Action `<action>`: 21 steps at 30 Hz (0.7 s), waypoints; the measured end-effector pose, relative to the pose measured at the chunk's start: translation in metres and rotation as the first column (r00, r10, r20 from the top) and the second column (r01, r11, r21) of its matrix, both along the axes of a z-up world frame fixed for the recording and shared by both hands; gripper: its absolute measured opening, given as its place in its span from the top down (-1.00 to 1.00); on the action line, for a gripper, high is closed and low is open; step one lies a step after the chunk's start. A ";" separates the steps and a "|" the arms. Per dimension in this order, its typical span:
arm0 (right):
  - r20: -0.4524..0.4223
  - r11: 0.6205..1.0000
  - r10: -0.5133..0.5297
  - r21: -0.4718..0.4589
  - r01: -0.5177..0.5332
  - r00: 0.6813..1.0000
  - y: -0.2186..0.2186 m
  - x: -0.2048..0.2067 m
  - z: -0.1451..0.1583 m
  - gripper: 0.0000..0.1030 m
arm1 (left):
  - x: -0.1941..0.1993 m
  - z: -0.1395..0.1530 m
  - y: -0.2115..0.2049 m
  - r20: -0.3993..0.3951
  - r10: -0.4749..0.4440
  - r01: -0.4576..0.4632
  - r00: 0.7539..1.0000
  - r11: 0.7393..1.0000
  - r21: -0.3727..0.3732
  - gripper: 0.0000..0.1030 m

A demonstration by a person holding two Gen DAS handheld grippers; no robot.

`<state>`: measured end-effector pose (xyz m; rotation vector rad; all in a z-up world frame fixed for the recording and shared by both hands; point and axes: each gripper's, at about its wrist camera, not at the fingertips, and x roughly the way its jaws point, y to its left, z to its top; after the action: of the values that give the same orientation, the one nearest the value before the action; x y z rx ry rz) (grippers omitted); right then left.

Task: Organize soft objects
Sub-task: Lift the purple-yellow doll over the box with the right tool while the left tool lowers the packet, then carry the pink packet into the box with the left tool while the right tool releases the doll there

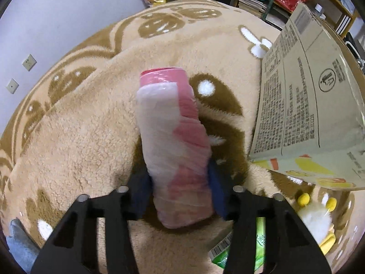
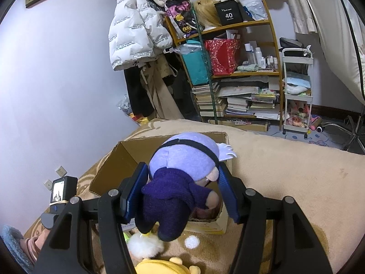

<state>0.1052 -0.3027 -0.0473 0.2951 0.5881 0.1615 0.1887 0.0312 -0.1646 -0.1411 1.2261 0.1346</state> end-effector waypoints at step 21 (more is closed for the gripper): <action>0.024 1.000 -0.006 -0.019 0.006 1.000 0.000 0.018 0.004 -0.25 | -0.047 0.128 -0.021 0.509 -0.117 0.096 0.853 0.993 0.067 0.71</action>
<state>0.1230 -0.3030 -0.0430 0.2757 0.5648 0.1530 0.1422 0.0104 -0.0368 -0.0667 0.6920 0.0188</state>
